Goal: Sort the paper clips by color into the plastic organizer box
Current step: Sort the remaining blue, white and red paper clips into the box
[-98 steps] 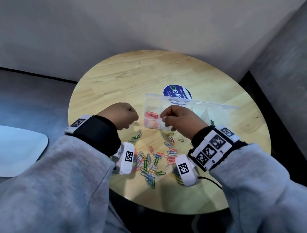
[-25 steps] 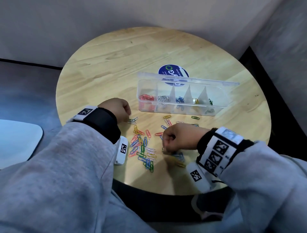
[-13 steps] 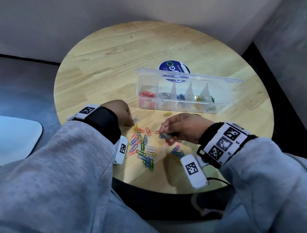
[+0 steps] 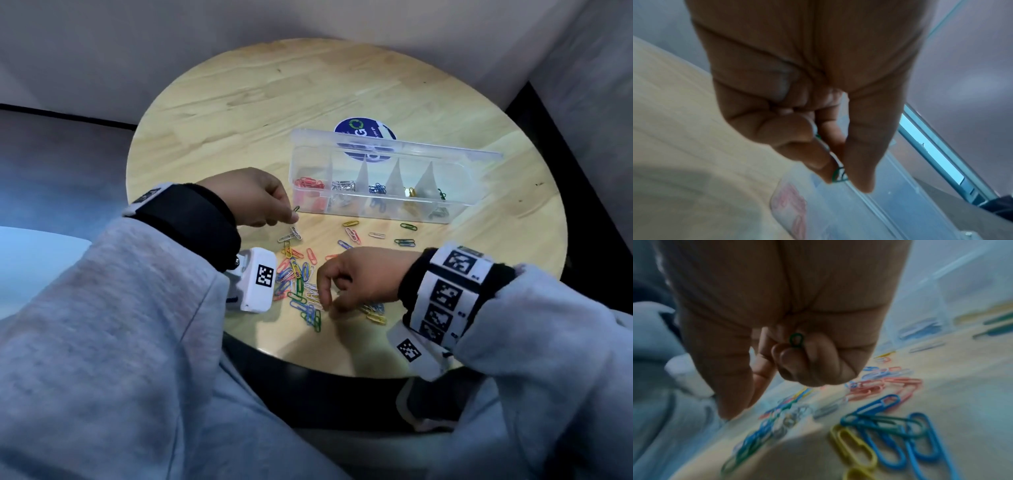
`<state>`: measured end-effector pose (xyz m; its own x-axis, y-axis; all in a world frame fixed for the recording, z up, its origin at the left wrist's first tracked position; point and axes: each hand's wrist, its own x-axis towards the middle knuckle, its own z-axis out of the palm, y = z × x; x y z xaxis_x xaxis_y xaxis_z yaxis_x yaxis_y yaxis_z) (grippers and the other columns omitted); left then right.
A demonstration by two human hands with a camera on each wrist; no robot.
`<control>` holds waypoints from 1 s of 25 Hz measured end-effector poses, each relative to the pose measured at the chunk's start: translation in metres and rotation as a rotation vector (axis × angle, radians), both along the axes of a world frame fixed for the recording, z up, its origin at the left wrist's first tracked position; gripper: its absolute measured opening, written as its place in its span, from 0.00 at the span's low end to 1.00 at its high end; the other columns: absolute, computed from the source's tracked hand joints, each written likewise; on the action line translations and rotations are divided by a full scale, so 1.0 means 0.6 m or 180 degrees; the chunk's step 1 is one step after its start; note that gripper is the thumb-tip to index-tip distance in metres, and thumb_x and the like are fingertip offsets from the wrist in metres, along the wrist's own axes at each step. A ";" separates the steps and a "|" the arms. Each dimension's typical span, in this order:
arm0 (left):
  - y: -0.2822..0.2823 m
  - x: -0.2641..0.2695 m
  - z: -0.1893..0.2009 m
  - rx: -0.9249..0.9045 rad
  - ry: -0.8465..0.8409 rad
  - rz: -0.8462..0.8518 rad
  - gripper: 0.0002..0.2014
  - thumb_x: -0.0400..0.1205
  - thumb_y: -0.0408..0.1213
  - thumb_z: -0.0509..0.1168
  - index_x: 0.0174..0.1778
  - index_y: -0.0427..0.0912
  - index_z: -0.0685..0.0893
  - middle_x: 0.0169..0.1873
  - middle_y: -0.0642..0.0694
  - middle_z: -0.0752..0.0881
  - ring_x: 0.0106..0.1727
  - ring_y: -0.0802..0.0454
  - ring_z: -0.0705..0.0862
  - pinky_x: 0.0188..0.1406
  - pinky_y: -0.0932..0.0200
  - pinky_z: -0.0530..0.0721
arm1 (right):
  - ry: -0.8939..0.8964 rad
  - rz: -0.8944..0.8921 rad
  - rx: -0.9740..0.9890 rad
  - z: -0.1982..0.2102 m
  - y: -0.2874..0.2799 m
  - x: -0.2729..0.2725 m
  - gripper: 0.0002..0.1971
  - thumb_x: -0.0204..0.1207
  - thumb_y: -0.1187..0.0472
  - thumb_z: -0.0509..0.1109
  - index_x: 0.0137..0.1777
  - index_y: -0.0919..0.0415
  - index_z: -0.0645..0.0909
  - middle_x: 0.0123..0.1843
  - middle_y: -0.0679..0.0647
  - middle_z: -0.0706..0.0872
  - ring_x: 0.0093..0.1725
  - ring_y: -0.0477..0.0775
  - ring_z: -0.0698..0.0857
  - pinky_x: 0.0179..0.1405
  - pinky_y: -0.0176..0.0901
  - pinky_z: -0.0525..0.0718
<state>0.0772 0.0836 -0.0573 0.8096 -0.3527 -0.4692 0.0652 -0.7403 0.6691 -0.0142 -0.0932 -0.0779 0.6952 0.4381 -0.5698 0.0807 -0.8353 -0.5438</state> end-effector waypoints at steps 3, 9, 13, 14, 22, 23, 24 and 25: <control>0.000 -0.008 0.008 -0.0564 0.0183 0.0262 0.12 0.73 0.29 0.73 0.29 0.45 0.78 0.27 0.48 0.80 0.29 0.58 0.78 0.30 0.69 0.77 | -0.0095 0.0499 -0.0222 0.001 0.020 -0.019 0.11 0.71 0.65 0.72 0.52 0.55 0.86 0.25 0.44 0.69 0.23 0.30 0.75 0.25 0.24 0.70; -0.003 -0.016 0.021 -0.1246 0.0577 0.0609 0.09 0.78 0.23 0.65 0.40 0.42 0.83 0.18 0.55 0.82 0.18 0.64 0.79 0.20 0.75 0.78 | -0.0539 0.0414 -0.0375 -0.029 0.024 -0.019 0.10 0.70 0.59 0.74 0.51 0.53 0.83 0.29 0.40 0.71 0.30 0.34 0.69 0.30 0.27 0.64; -0.003 -0.017 0.023 -0.1242 0.0728 0.0592 0.10 0.79 0.24 0.63 0.36 0.41 0.83 0.14 0.56 0.80 0.17 0.64 0.79 0.18 0.74 0.78 | -0.0603 0.0352 -0.0373 -0.034 0.015 -0.013 0.12 0.68 0.55 0.76 0.51 0.53 0.82 0.31 0.41 0.71 0.35 0.46 0.73 0.32 0.39 0.68; -0.003 -0.018 0.023 -0.1259 0.0748 0.0606 0.10 0.80 0.24 0.62 0.36 0.41 0.82 0.15 0.56 0.80 0.16 0.63 0.79 0.17 0.74 0.77 | -0.0614 0.0427 -0.0412 -0.035 0.014 -0.012 0.13 0.69 0.55 0.76 0.52 0.53 0.82 0.32 0.40 0.71 0.38 0.48 0.73 0.35 0.39 0.68; -0.011 -0.012 0.016 -0.0952 0.0650 0.0835 0.08 0.80 0.29 0.61 0.35 0.40 0.79 0.26 0.46 0.74 0.21 0.57 0.71 0.15 0.71 0.67 | -0.0828 0.0415 -0.0676 -0.030 0.015 0.000 0.06 0.70 0.54 0.73 0.44 0.54 0.82 0.34 0.43 0.73 0.43 0.50 0.76 0.42 0.44 0.76; -0.011 -0.009 0.011 -0.0727 0.0624 0.0805 0.07 0.79 0.30 0.62 0.35 0.41 0.78 0.26 0.47 0.71 0.22 0.55 0.66 0.15 0.70 0.63 | -0.0856 0.0395 -0.0704 -0.030 0.014 0.000 0.06 0.70 0.54 0.73 0.43 0.53 0.80 0.36 0.44 0.74 0.43 0.50 0.76 0.41 0.44 0.76; -0.012 -0.006 0.008 -0.0477 0.0603 0.0732 0.05 0.78 0.31 0.63 0.36 0.41 0.77 0.25 0.47 0.69 0.23 0.54 0.63 0.16 0.69 0.60 | -0.0879 0.0396 -0.0712 -0.030 0.014 -0.001 0.06 0.71 0.54 0.73 0.43 0.53 0.80 0.39 0.44 0.75 0.43 0.50 0.75 0.41 0.44 0.75; -0.013 -0.004 0.005 -0.0184 0.0559 0.0591 0.05 0.77 0.32 0.64 0.36 0.41 0.76 0.26 0.46 0.67 0.24 0.52 0.61 0.20 0.67 0.58 | -0.0890 0.0403 -0.0697 -0.030 0.014 -0.002 0.07 0.70 0.54 0.73 0.45 0.53 0.79 0.41 0.44 0.75 0.43 0.50 0.75 0.41 0.44 0.75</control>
